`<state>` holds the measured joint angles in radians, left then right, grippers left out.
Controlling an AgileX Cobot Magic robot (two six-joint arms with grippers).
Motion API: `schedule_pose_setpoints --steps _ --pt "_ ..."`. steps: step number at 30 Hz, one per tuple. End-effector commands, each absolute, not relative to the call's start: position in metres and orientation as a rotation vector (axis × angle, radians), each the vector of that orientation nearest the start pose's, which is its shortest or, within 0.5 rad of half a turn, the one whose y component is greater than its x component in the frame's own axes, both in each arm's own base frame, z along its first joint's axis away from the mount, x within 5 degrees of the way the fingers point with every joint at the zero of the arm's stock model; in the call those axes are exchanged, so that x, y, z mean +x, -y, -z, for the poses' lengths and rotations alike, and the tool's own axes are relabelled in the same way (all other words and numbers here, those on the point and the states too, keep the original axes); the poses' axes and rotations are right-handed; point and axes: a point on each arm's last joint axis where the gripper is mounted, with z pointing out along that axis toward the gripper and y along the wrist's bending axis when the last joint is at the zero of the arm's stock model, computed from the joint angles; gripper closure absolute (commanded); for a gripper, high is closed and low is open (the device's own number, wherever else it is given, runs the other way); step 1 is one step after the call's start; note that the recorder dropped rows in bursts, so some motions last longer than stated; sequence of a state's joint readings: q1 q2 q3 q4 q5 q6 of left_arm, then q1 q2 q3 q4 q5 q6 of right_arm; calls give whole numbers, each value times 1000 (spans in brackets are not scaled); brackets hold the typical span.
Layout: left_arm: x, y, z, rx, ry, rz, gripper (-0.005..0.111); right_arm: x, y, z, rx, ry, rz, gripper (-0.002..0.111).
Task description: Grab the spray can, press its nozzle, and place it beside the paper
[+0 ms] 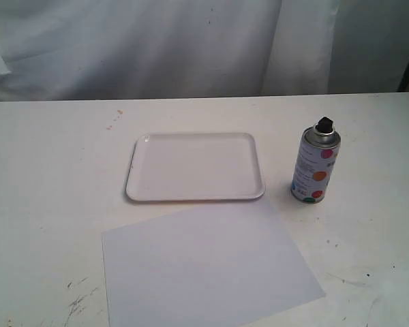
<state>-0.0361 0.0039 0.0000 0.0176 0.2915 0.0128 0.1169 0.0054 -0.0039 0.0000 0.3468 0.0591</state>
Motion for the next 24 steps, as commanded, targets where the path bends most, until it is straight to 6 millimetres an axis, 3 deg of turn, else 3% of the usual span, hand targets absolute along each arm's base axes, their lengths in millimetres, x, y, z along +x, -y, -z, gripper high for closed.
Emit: schedule_pose_setpoints --steps 1,16,24 --pt "55 1 -187 51 -1767 1 107 53 -6 -182 -51 -1830 -114 108" --pt "55 1 -187 51 -1767 1 107 53 -6 -183 -47 -1816 -121 108" --pt "55 1 -187 51 -1767 1 107 56 -6 -210 -39 -1519 -137 108"
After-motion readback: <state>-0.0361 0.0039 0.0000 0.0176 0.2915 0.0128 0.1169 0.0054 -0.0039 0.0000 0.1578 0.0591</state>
